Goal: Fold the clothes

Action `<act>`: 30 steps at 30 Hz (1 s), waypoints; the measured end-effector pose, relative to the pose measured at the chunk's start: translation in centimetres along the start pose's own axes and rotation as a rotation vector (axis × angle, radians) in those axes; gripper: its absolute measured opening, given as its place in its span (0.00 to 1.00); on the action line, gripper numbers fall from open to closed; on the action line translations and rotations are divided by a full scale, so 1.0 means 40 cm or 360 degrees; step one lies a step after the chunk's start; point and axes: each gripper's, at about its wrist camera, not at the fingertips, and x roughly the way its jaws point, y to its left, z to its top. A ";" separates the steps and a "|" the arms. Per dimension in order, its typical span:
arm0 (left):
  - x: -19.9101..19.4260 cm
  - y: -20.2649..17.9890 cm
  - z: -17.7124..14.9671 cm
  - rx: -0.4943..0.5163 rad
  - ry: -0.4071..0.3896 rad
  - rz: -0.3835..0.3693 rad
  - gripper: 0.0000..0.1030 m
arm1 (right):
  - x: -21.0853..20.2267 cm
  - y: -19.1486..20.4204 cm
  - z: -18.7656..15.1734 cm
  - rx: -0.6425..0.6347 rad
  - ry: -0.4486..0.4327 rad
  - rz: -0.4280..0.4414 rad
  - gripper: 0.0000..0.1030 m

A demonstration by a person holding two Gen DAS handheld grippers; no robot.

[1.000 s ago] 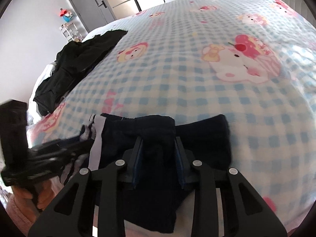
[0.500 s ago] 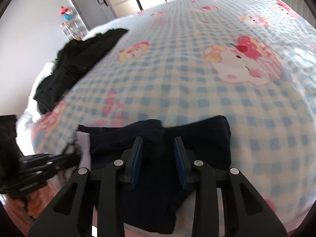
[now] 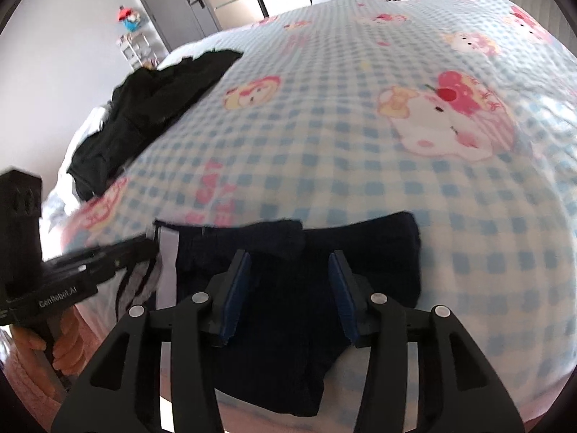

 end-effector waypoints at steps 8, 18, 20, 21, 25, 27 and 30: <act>0.077 0.063 0.013 -0.0217 0.0151 0.0013 0.31 | 0.047 -0.011 -0.033 0.0003 0.0121 -0.0119 0.45; -0.073 -0.014 -0.089 -0.0095 -0.0169 0.0182 0.42 | -0.040 0.079 -0.064 -0.0144 -0.0016 0.0009 0.45; -0.038 -0.014 -0.097 -0.0060 -0.0068 0.0278 0.41 | -0.006 0.080 -0.095 -0.0193 0.0073 -0.0059 0.45; -0.025 -0.011 -0.098 -0.0053 -0.0030 0.0323 0.41 | 0.000 0.073 -0.105 -0.0199 0.0083 -0.0087 0.45; -0.056 0.010 -0.086 -0.0146 -0.0092 0.0341 0.41 | -0.031 0.020 -0.116 -0.0093 0.0060 -0.0129 0.44; -0.082 -0.011 -0.084 -0.0125 -0.0144 0.0284 0.41 | -0.058 -0.006 -0.109 -0.0034 0.0038 -0.0116 0.44; -0.090 -0.062 -0.107 -0.0032 -0.0129 0.0231 0.41 | -0.089 -0.023 -0.107 0.0011 0.0013 -0.0066 0.44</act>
